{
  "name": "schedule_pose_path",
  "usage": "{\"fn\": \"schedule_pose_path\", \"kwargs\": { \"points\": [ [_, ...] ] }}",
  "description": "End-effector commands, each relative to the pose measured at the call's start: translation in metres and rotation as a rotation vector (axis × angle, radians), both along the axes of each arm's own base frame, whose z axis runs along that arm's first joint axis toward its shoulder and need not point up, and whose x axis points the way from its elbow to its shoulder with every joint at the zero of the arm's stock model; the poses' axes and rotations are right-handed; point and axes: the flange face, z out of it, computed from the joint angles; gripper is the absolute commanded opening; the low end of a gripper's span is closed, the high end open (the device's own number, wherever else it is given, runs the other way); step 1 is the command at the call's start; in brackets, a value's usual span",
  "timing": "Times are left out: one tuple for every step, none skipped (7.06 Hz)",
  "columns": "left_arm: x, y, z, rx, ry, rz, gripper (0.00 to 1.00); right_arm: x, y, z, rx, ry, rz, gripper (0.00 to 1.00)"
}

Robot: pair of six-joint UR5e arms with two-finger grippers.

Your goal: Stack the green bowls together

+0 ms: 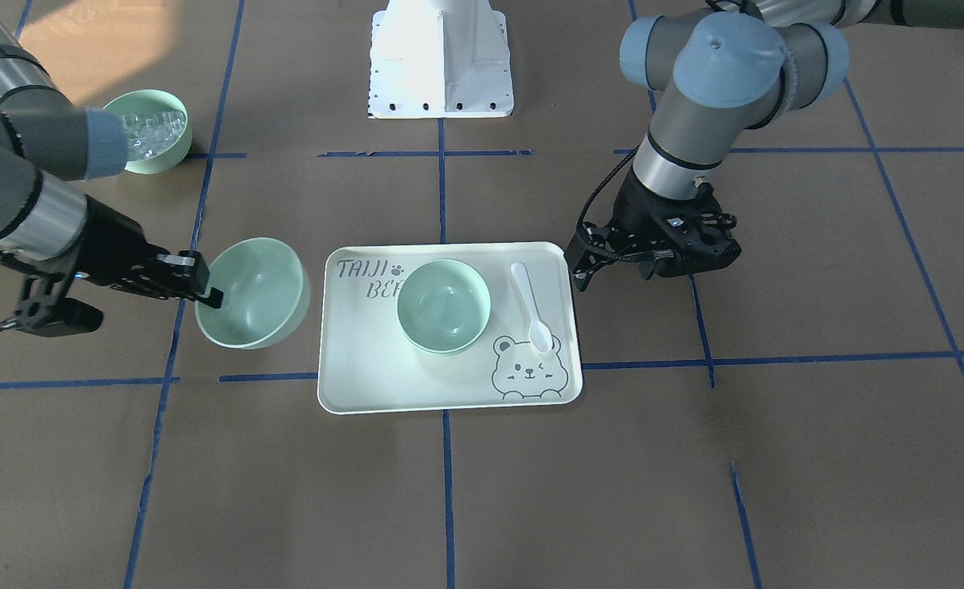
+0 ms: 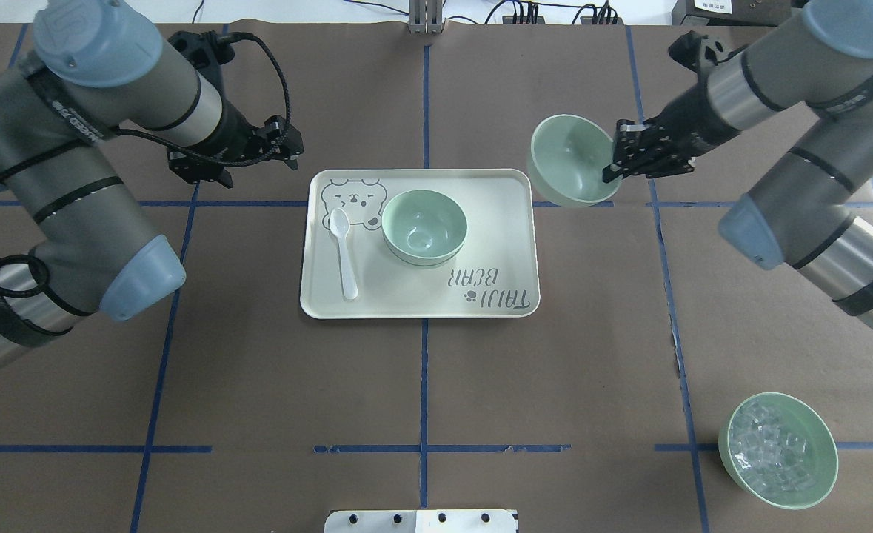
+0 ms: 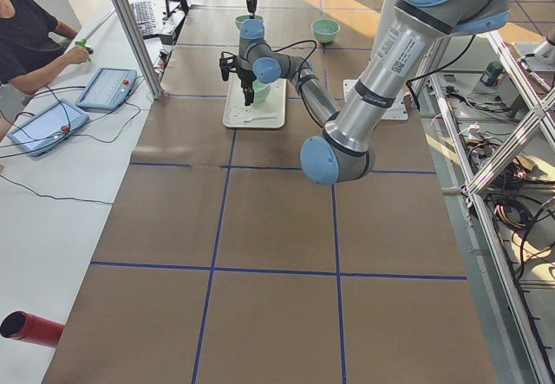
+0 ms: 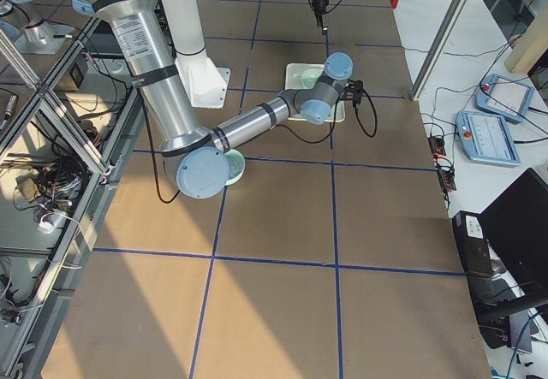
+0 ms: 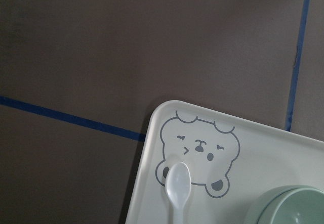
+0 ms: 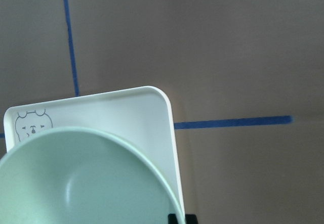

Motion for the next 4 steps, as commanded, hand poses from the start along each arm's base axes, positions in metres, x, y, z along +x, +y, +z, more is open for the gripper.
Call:
{"fn": "schedule_pose_path", "kwargs": {
  "points": [
    [-0.051,-0.009,0.023,0.071,-0.049,0.017,1.0,-0.083,0.017,-0.067,0.013,0.061,-0.003,0.0],
    [-0.079,-0.019,0.034,0.101,-0.071,0.016,1.0,-0.106,0.026,-0.078,0.024,0.087,0.0,0.0],
    [-0.1,-0.024,0.048,0.109,-0.08,0.03,1.0,-0.12,0.028,-0.093,0.032,0.108,0.011,0.0],
    [-0.124,-0.031,0.062,0.135,-0.104,0.039,1.0,-0.137,0.023,-0.107,0.031,0.118,0.009,0.0]
  ]
}}
